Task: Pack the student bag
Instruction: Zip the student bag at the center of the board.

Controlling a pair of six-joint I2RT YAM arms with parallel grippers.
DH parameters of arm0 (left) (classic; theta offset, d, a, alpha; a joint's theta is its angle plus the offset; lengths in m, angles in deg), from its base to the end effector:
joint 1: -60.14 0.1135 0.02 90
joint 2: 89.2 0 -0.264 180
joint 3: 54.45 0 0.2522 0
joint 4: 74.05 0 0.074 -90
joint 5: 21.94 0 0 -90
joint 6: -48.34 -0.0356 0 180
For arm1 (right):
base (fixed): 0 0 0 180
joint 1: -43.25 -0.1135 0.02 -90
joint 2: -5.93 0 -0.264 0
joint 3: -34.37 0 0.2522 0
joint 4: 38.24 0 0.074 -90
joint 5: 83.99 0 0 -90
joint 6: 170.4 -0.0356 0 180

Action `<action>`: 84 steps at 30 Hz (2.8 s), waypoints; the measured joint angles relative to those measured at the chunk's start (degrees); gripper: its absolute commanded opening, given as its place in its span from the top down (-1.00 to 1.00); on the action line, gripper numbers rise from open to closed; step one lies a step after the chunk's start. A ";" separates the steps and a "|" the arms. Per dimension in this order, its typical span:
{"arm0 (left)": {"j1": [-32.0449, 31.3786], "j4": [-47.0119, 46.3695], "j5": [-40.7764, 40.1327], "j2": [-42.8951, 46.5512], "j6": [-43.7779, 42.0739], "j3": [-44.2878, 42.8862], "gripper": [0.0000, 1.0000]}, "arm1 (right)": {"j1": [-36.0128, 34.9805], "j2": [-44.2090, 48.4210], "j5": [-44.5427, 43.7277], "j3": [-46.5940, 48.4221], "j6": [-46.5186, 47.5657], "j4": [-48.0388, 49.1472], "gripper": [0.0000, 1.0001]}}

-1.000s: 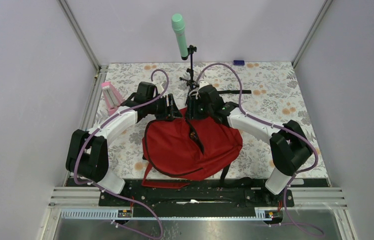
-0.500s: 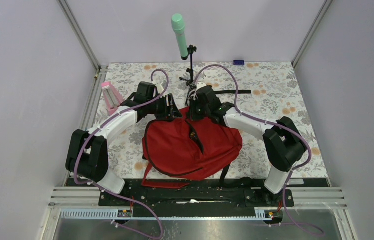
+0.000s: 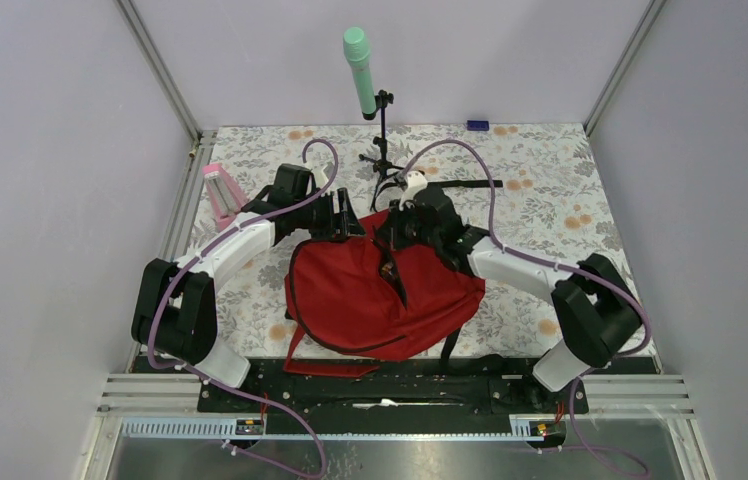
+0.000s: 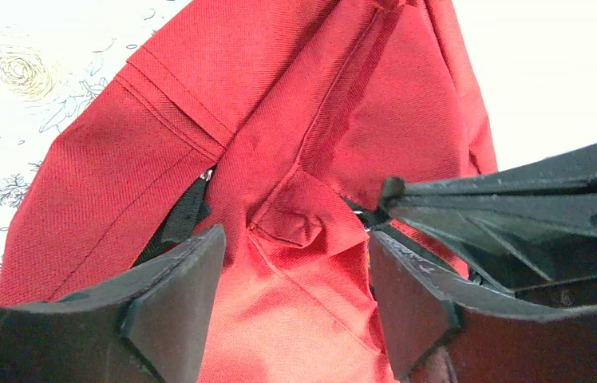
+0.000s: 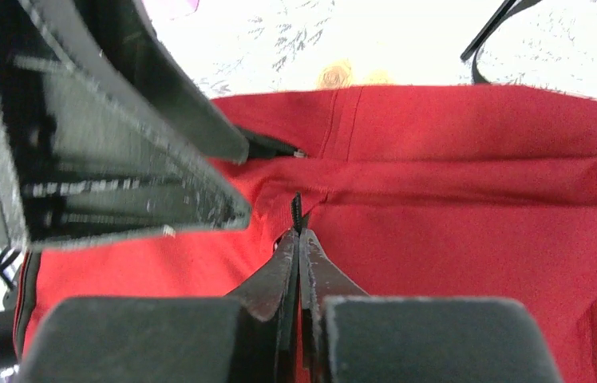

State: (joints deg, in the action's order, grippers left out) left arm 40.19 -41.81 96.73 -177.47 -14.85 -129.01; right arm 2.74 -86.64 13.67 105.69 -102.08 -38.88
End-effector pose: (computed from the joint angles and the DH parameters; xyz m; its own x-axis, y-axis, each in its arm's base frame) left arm 0.3046 -0.1287 0.2420 -0.8794 -0.1018 -0.4650 0.2423 0.7451 -0.6214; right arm 0.2769 0.2428 0.2451 -0.5360 0.0236 -0.8439 -0.5809 0.7150 0.3890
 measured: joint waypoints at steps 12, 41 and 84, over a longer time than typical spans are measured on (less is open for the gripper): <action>-0.96 0.04 1.01 -3.19 0.07 -1.42 -0.70 | -6.91 10.58 -3.76 -14.01 -0.20 10.25 1.00; -6.03 -2.36 3.96 -3.76 1.57 -1.70 1.00 | -11.65 17.46 -23.78 -14.34 -4.00 -0.85 1.00; -2.25 7.58 15.34 -2.54 -11.63 -9.70 1.00 | -6.05 14.91 0.57 2.38 19.78 -22.75 -0.32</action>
State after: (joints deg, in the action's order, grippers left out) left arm 37.94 -34.22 112.07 -180.01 -26.48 -138.71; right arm -3.31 -71.73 14.24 108.08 -82.29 -61.63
